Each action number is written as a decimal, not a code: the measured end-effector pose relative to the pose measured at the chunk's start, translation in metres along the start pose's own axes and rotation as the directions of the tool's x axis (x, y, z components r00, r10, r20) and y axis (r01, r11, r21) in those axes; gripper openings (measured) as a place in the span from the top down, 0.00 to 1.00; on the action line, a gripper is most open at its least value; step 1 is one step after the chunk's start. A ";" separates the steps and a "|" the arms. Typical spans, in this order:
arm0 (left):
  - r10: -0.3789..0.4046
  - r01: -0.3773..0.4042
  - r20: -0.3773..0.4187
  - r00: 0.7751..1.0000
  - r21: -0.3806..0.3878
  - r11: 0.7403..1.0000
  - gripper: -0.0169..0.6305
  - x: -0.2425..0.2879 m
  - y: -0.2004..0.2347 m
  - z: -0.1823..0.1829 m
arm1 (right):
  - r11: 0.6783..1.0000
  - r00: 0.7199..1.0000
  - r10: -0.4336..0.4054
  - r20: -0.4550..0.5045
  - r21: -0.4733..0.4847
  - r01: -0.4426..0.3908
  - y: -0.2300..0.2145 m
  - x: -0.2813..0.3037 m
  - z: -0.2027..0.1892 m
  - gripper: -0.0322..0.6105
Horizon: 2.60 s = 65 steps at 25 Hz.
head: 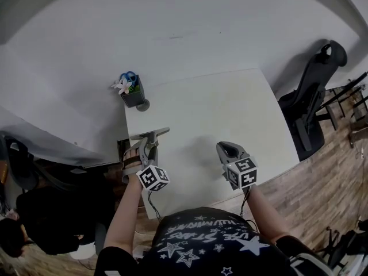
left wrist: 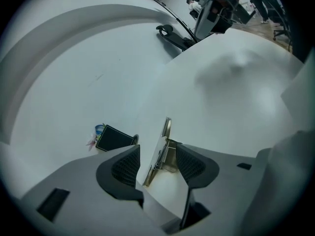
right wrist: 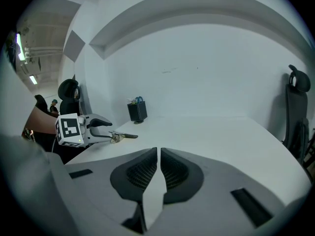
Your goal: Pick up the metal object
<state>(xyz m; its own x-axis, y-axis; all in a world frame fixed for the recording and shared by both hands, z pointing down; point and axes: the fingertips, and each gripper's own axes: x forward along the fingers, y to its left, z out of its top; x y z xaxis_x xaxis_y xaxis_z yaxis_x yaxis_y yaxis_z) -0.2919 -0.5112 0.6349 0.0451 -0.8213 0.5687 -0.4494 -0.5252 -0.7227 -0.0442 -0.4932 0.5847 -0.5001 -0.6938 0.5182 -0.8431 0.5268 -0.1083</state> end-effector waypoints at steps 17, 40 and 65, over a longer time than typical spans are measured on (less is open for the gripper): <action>0.073 -0.061 -0.054 0.996 0.194 0.979 0.90 0.018 -0.002 0.000 | 0.997 1.000 -0.026 -0.010 0.069 0.027 -0.014 -0.006 -0.010 0.87; 0.143 -0.143 -0.001 0.990 -0.033 0.989 0.94 -0.059 0.018 0.047 | 0.997 0.999 0.011 0.041 0.075 -0.014 -0.021 -0.059 -0.022 0.87; 0.226 -0.228 -0.063 0.972 -0.478 0.848 0.94 -0.285 -0.094 0.073 | 0.992 0.987 0.118 0.107 0.023 -0.122 0.018 -0.256 -0.107 0.87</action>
<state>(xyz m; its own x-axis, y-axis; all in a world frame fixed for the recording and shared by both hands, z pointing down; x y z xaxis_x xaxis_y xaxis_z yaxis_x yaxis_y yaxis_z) -0.1973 -0.2436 0.5119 -0.1135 -0.9029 0.4146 -0.8181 -0.1519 -0.5547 0.0899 -0.2541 0.5412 -0.6148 -0.6753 0.4075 -0.7804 0.5956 -0.1904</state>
